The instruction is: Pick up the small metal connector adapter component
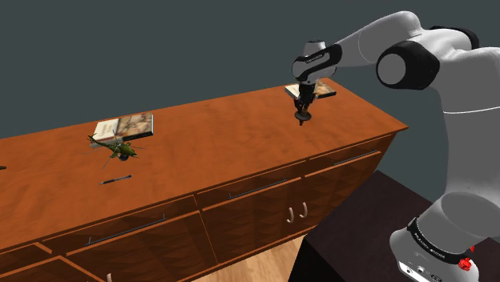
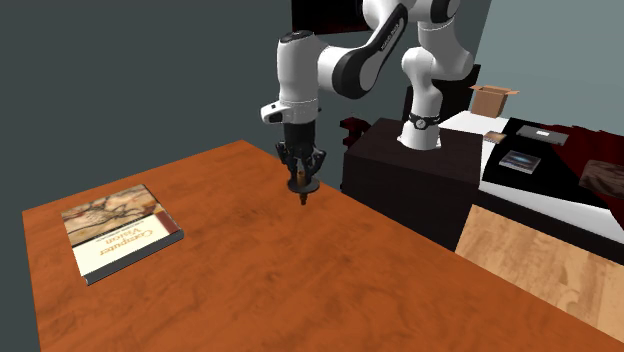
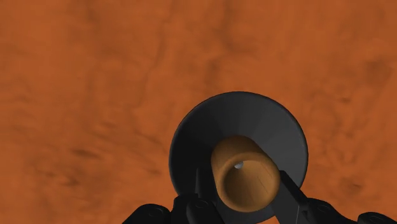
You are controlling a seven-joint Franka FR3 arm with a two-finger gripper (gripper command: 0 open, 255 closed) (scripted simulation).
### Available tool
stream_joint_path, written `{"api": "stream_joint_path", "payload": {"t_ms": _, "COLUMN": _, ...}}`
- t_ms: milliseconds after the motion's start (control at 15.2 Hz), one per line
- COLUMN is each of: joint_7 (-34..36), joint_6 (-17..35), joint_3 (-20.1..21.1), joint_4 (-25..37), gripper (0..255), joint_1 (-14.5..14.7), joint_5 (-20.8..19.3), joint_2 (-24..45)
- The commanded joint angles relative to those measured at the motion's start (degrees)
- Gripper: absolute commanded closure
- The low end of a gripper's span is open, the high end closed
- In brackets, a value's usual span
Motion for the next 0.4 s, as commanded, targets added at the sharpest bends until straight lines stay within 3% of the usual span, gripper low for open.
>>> {"api": "stream_joint_path", "payload": {"t_ms": 0, "joint_7": 0.16, "joint_6": -1.23, "joint_3": -0.10, "joint_4": 0.57, "gripper": 255, "joint_1": 0.08, "joint_5": -0.16, "joint_2": -0.66}}
{"api": "stream_joint_path", "payload": {"t_ms": 330, "joint_7": 0.31, "joint_6": -3.03, "joint_3": -0.25, "joint_4": 1.26, "gripper": 255, "joint_1": 0.15, "joint_5": -0.40, "joint_2": -1.78}}
